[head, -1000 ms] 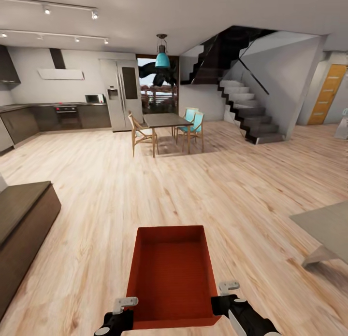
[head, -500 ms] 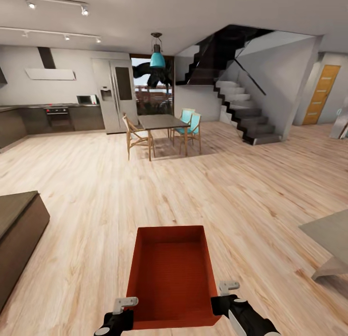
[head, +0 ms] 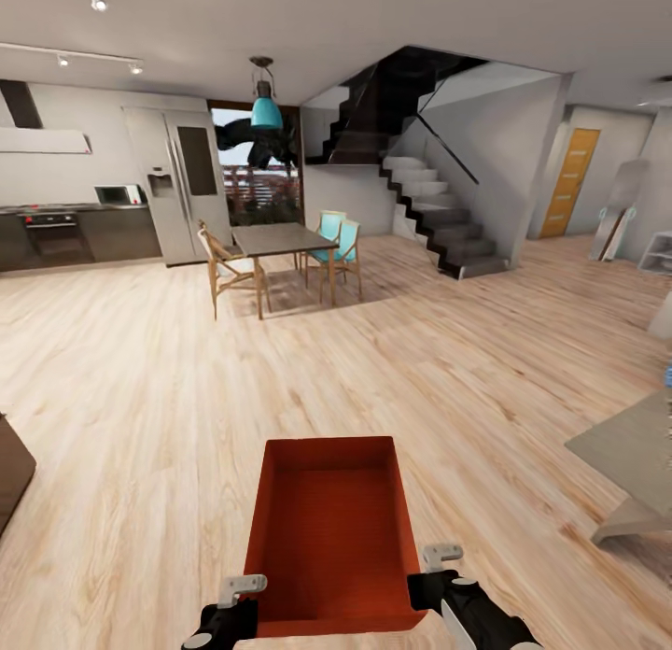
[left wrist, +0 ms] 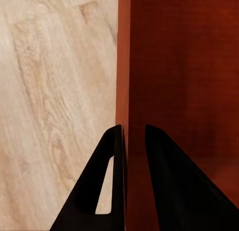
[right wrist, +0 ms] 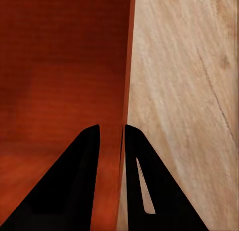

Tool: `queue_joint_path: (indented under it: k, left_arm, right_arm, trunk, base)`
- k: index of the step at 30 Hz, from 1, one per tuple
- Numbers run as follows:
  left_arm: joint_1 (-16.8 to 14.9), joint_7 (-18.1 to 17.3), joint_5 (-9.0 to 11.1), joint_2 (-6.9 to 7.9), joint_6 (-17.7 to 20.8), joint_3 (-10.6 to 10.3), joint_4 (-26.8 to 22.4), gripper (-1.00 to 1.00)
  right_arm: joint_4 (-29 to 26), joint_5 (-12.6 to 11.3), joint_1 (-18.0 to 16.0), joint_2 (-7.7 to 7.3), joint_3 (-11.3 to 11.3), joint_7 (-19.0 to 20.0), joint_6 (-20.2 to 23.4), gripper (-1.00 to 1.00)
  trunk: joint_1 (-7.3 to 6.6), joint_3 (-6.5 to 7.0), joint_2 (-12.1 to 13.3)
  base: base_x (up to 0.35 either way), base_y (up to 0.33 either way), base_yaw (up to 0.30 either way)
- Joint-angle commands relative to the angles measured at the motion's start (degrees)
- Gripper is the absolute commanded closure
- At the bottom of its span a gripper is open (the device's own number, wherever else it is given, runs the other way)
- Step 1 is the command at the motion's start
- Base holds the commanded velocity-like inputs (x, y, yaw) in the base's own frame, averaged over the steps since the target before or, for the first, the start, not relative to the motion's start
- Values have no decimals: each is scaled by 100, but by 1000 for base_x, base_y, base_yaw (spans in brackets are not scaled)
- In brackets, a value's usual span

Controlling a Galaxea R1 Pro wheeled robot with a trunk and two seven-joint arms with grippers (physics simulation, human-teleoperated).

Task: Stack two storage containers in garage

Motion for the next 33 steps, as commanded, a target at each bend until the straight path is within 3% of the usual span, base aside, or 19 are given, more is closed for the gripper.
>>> queue_joint_path:
  k: [1,8,26,33]
  left_arm:
    - [3,45,19,61,-25,9,-8,100]
    - [3,45,19,61,-24,9,-8,100]
    - [2,36,19,61,-21,9,-8,100]
    - [3,36,19,61,-21,9,-8,100]
  right_arm:
    - [-11,124,-8,-5,-191,2,36,100]
    - [-17,124,-8,-5,-192,5,36,100]
    - [-12,124,-8,-5,-184,7,36,100]
    - [-9,118,-8,-5,-185,7,36,100]
  trunk:
    - [3,-5,-2]
    - [3,-5,-2]
    - [3,-5,-2]
    - [3,-5,-2]
  base:
    - [337,124,-259]
    - [337,129,-181]
    - [337,147,-15]
    - [336,150,-193]
